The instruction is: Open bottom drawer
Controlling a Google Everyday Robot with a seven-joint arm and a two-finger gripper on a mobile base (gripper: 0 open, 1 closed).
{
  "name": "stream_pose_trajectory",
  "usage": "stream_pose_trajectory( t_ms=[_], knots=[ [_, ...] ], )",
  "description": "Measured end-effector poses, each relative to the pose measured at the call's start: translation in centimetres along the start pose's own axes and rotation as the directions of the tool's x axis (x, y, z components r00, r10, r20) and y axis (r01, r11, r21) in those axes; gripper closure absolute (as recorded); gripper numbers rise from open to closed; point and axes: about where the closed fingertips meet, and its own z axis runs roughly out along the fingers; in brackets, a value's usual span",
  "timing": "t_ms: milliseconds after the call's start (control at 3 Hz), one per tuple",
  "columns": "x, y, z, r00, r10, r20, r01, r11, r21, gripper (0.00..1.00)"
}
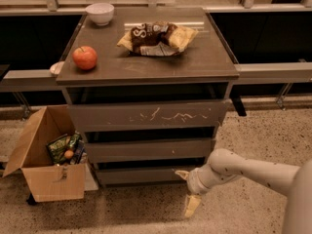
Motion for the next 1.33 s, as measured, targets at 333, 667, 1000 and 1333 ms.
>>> stream_pose_trajectory(
  t_ms=[333,667,1000,1333],
  knots=[
    [5.7,-3.1,2.7,1.0,0.009,-0.005,-0.009,0.9996,0.027,0.0],
    [9.4,-5.5,5.4,1.0,0.013,0.024,-0.014,0.9997,0.02,0.0],
    [10.7,-9.2,4.4,1.0,0.013,0.023,-0.015,0.9962,0.085,0.0],
    [10.7,-9.2,4.4,1.0,0.013,0.023,-0.015,0.9963,0.085,0.0]
  ],
)
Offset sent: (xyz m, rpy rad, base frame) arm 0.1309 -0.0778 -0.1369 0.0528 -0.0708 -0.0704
